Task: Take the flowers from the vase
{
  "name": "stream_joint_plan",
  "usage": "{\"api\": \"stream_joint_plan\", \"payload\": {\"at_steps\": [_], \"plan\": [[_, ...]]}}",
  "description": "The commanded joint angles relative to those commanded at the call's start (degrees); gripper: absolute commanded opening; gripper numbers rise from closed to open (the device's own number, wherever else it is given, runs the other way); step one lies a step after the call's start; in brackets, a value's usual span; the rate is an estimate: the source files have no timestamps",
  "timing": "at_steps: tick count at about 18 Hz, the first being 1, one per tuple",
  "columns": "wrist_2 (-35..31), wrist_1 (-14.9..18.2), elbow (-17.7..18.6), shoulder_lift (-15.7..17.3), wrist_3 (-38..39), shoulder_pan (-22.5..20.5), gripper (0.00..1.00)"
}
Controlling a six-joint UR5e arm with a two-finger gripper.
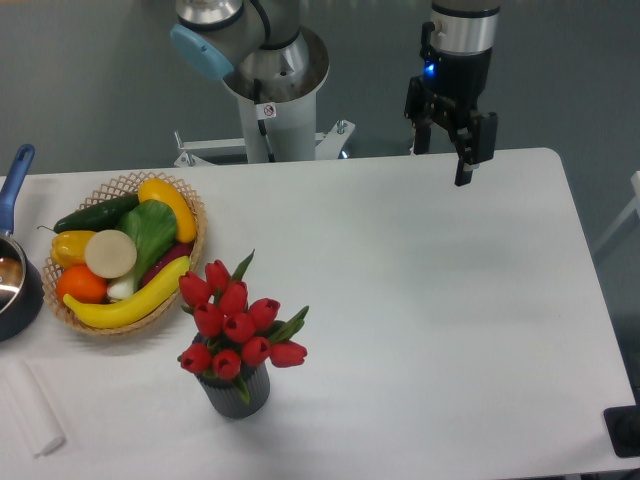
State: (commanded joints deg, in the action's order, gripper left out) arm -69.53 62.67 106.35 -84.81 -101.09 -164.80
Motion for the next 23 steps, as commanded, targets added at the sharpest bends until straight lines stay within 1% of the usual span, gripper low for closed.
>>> {"api": "stream_joint_plan", "payload": {"at_steps": [4,7,10,11,13,15,16,17,19,23], "plan": [[2.11,-2.72,1.23,-0.09,8.0,1.4,1.0],[2.29,-2.99,1.32,-0.61,10.56,2.46,1.0],[3.17,-3.16,1.14,-1.4,18.27,3.69,1.0],[3.52,-3.95,1.32,-1.67,20.13,3.78,1.0],[3.96,-6.14,1.41,-2.28,22.33,4.91,1.0],[4.22,-7.99,1.41,-3.25,26.45,6.93,1.0],[4.23,-9.91,1.41,-4.04,28.56,7.81,1.0],[4.23,-13.15,1.41,-5.26,31.63,9.39,1.0],[4.23,-16.51,1.32,-7.11,35.16,11.85,1.0],[4.23,-20.03,0.71,-10.1,35.09,15.37,1.0]]}}
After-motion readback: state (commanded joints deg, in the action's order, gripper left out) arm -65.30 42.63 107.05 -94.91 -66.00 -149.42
